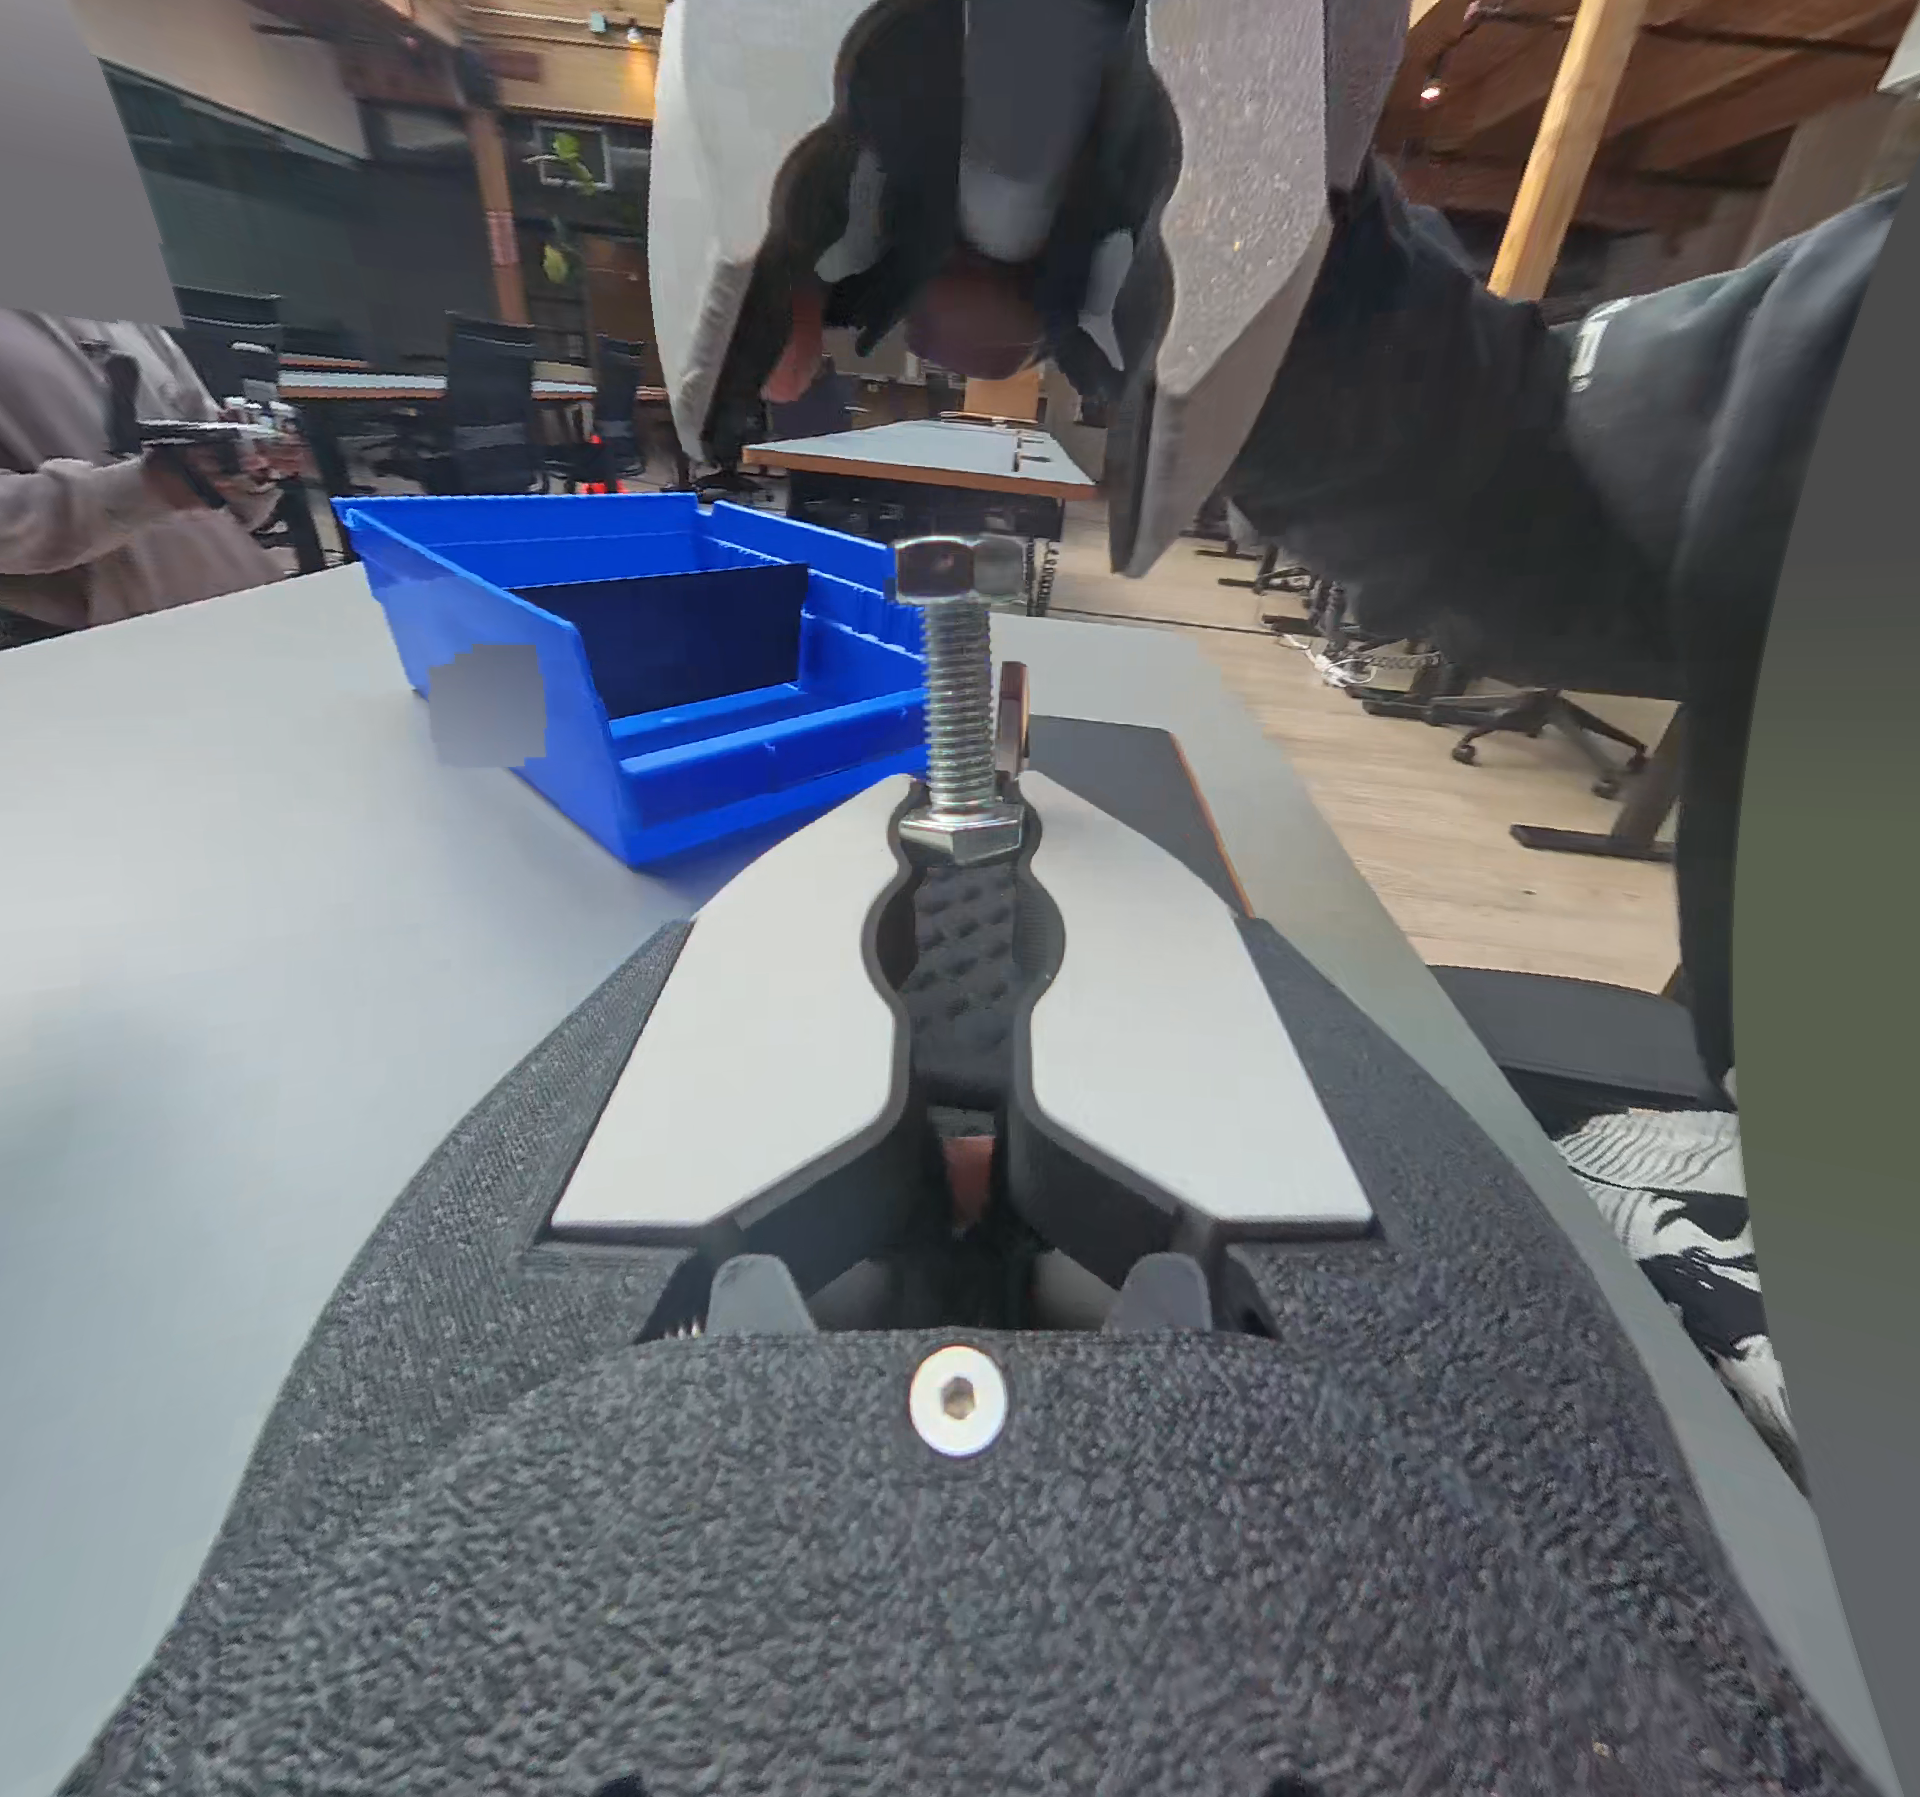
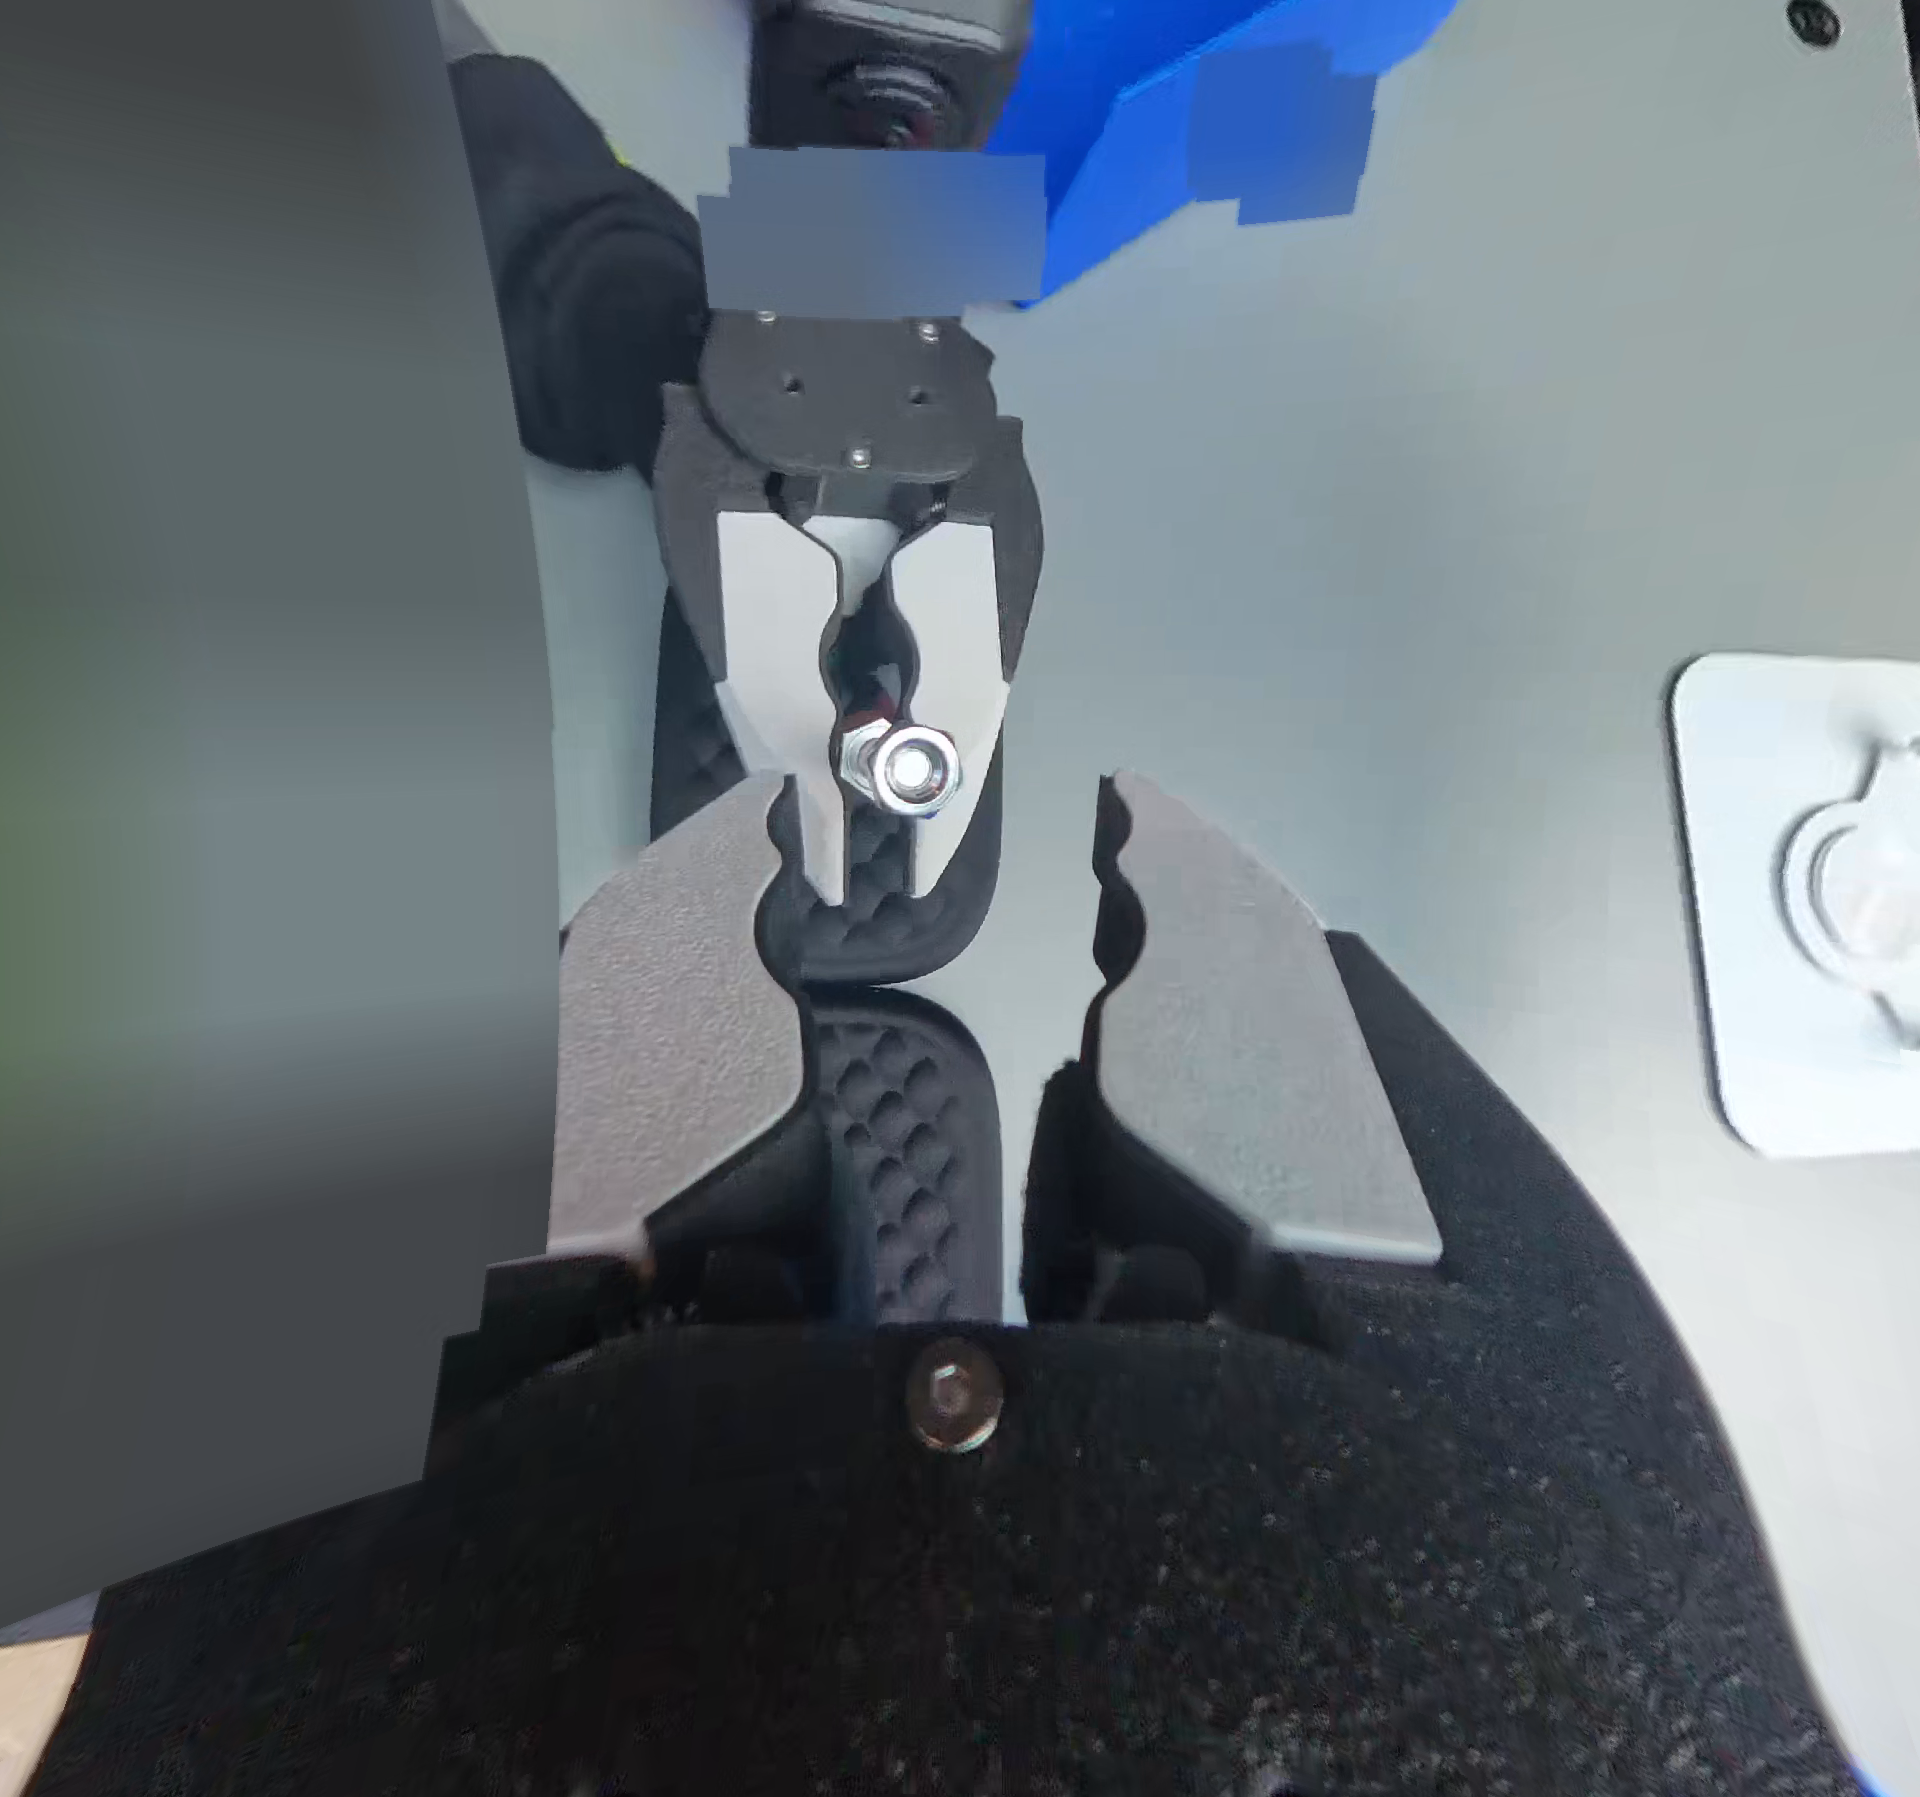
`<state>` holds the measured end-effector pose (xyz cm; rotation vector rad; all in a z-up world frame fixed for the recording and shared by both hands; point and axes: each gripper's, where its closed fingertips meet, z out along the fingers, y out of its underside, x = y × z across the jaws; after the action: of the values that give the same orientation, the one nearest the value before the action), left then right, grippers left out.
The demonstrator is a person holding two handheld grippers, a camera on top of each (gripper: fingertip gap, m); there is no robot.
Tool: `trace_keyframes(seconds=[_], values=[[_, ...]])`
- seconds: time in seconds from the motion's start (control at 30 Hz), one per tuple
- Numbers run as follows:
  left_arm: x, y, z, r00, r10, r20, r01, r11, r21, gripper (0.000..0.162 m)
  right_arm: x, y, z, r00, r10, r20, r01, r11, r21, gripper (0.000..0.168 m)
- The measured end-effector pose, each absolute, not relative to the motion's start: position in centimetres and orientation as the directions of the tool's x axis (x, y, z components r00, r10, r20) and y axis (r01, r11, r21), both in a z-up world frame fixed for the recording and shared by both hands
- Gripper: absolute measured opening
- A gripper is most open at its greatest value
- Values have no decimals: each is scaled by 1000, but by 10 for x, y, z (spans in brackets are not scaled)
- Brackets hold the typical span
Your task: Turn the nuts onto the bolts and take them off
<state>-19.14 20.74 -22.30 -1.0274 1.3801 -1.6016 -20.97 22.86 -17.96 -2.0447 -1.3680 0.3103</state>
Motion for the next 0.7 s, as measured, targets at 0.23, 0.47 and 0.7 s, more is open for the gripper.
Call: trace_keyframes(seconds=[0.23,0.47,0.7], values=[[-184,206,-231,-327,-944,36,6,-40,-999,14,-205,224,-191,495,866,69,738,-378,-559,40],[-184,204,-234,-334,-942,29,-6,-29,-1000,14,-209,218,-197,460,887,49,772,-372,-516,18],[-196,180,-236,-537,-843,24,-22,-15,-1000,13,-220,196,-197,56,949,311,895,91,-438,18]])
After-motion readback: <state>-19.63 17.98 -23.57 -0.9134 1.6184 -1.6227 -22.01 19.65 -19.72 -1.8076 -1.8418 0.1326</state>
